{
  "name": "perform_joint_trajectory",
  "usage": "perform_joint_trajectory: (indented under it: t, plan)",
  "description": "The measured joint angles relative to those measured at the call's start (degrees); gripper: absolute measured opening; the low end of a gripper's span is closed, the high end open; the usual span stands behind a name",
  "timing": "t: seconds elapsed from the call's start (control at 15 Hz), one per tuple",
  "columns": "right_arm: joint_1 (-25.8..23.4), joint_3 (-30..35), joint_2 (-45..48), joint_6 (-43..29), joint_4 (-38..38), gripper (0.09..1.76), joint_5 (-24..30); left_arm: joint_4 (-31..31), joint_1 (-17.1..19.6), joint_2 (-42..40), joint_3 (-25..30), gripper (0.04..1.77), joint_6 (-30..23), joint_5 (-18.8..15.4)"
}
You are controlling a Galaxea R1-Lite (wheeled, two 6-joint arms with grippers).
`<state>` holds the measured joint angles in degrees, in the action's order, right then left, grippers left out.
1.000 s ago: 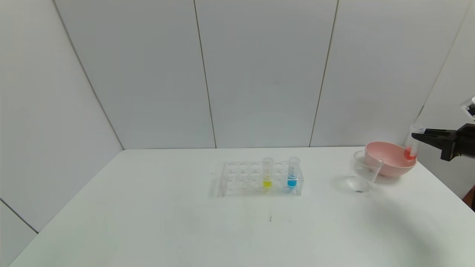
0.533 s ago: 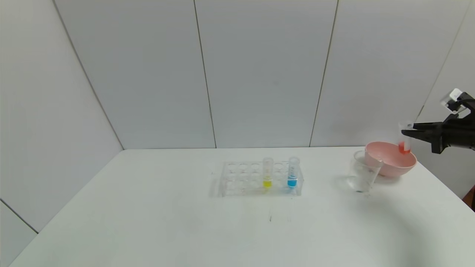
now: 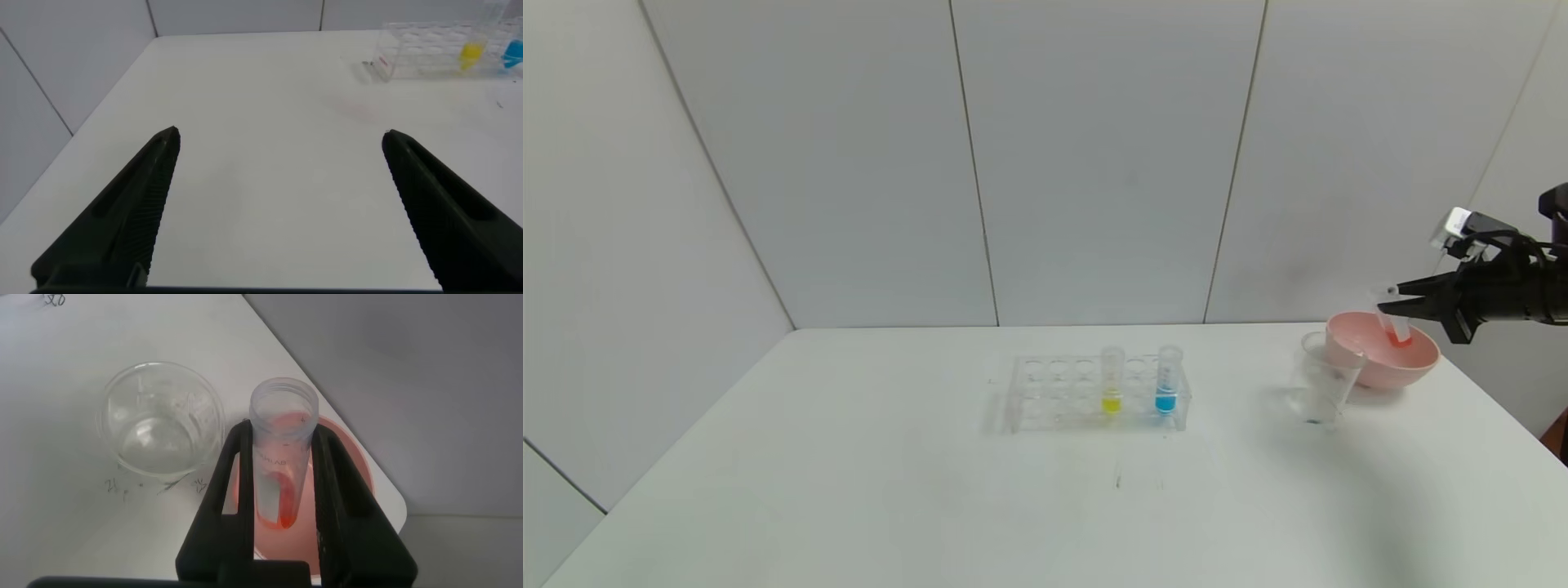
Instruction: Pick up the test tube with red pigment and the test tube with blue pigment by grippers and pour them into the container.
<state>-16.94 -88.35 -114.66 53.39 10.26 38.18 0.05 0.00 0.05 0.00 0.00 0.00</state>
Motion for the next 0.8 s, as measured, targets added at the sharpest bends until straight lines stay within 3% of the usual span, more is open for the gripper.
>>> perform_joint_trajectory:
  t: [0.2,0.53,0.8]
  plan:
    - [1.77,-4.12,-0.16,2.83,6.49,0.49,-2.83,0.0,0.0,0.0,0.0,1.76,0.0,0.0]
    - [5.18,-13.89,-0.28,6.62,22.88,0.49,-12.53,0.02,0.0,0.0,0.0,1.76,0.0,0.0]
    - [8.02,-20.29,-1.43,6.66,30.11,0.49,-17.66,0.0,0.0,0.0,0.0,1.76,0.0,0.0]
